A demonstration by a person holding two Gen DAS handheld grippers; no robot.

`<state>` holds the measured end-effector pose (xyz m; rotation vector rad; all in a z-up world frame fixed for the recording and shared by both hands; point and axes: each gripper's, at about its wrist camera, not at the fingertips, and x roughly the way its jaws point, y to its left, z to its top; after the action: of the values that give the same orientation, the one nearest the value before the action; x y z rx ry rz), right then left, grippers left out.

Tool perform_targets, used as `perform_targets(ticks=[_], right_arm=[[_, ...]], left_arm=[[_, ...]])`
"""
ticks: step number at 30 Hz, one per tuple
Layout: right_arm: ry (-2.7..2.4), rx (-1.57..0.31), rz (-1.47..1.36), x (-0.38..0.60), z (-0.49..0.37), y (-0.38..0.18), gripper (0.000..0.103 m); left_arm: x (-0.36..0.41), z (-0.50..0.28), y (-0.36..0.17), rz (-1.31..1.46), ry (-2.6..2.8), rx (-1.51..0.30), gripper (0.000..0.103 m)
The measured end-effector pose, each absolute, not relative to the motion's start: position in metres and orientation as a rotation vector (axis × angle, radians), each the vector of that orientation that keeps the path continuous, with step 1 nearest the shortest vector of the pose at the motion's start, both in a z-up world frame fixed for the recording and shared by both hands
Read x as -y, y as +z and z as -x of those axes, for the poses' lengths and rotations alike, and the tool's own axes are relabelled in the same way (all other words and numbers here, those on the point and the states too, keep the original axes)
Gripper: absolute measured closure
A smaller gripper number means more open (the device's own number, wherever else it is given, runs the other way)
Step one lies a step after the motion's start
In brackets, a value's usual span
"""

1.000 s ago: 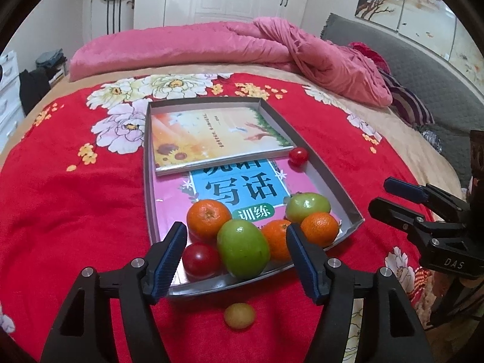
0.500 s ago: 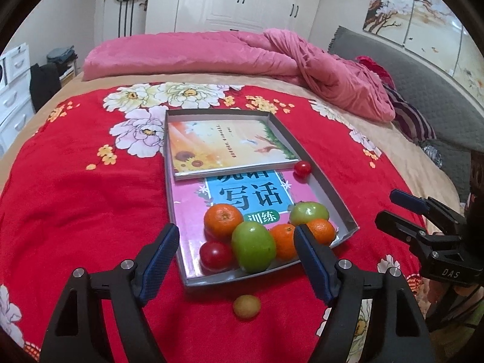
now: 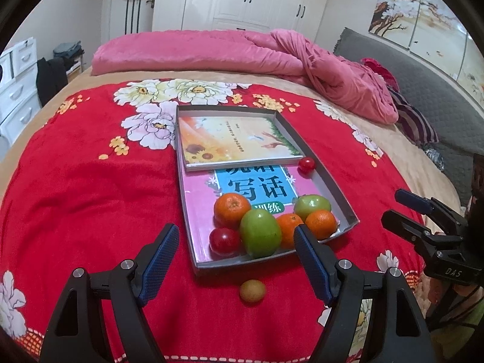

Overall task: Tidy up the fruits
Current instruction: 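Withdraw both grippers toward the brown kiwi and another cherry tomato, then close the left gripper on the brown kiwi while the right gripper grasps a cherry tomato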

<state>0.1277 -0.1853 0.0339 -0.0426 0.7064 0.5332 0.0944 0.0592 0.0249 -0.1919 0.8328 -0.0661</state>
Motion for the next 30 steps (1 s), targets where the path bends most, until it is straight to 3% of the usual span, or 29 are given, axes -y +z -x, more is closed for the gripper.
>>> perform_targets(ticks=[30], right_arm=[[0.585, -0.847, 0.131, 0.152, -0.108, -0.022, 0.023]], left_arm=[[-0.040, -0.085, -0.024, 0.180, -0.096, -1.029, 0.024]])
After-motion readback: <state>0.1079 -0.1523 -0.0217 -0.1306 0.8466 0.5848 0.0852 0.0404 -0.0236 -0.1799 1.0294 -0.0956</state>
